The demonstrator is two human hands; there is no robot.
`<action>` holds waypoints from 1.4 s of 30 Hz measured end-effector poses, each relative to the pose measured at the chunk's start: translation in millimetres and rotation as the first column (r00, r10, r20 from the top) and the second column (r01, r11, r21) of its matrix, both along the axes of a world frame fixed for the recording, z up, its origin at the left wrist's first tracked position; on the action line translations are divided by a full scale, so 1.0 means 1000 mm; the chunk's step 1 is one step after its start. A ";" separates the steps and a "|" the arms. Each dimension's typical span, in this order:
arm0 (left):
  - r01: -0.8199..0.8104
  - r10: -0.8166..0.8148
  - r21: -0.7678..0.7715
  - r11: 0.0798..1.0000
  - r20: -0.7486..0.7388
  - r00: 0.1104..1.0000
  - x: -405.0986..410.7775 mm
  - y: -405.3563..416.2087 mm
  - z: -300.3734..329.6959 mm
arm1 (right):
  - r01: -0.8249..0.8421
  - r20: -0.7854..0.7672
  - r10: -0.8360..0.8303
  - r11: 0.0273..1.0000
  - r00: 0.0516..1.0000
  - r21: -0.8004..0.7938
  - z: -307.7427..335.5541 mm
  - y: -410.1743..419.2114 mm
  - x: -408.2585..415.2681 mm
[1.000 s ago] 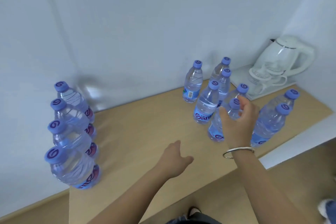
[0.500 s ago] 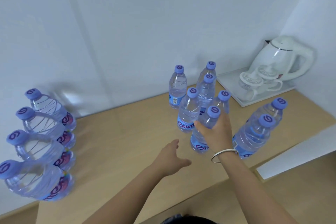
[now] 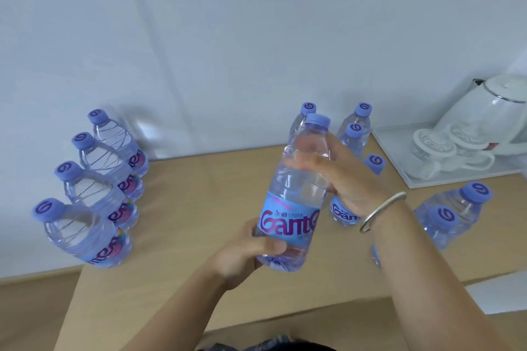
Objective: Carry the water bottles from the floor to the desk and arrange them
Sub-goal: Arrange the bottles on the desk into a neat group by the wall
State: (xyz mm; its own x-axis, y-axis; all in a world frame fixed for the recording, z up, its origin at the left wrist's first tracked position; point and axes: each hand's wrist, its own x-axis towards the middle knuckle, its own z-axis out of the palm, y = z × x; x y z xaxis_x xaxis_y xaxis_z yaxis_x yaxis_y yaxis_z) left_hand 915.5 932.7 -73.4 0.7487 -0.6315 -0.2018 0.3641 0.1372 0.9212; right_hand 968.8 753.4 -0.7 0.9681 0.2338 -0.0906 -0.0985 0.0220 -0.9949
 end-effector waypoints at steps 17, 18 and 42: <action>-0.387 0.376 0.134 0.912 0.102 0.921 -0.013 0.071 0.024 | -0.210 0.099 0.194 0.959 0.976 0.193 0.009 0.096 0.032; -0.390 0.379 0.132 0.911 0.103 0.920 -0.010 0.077 0.024 | -0.216 0.106 0.200 0.961 0.974 0.175 0.012 0.102 0.034; -0.804 0.891 0.386 0.453 -0.221 0.396 0.098 0.145 -0.047 | -0.072 0.112 0.143 0.873 0.983 -0.482 -0.067 0.247 0.162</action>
State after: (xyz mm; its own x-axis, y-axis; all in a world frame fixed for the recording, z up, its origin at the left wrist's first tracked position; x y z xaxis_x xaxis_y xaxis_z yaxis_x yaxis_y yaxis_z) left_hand 1013.9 1078.0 -120.3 0.7145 0.3760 -0.5900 0.4427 0.4100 0.7974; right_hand 1130.6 1000.5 -68.2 0.9502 0.3004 -0.0828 0.0675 -0.4580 -0.8864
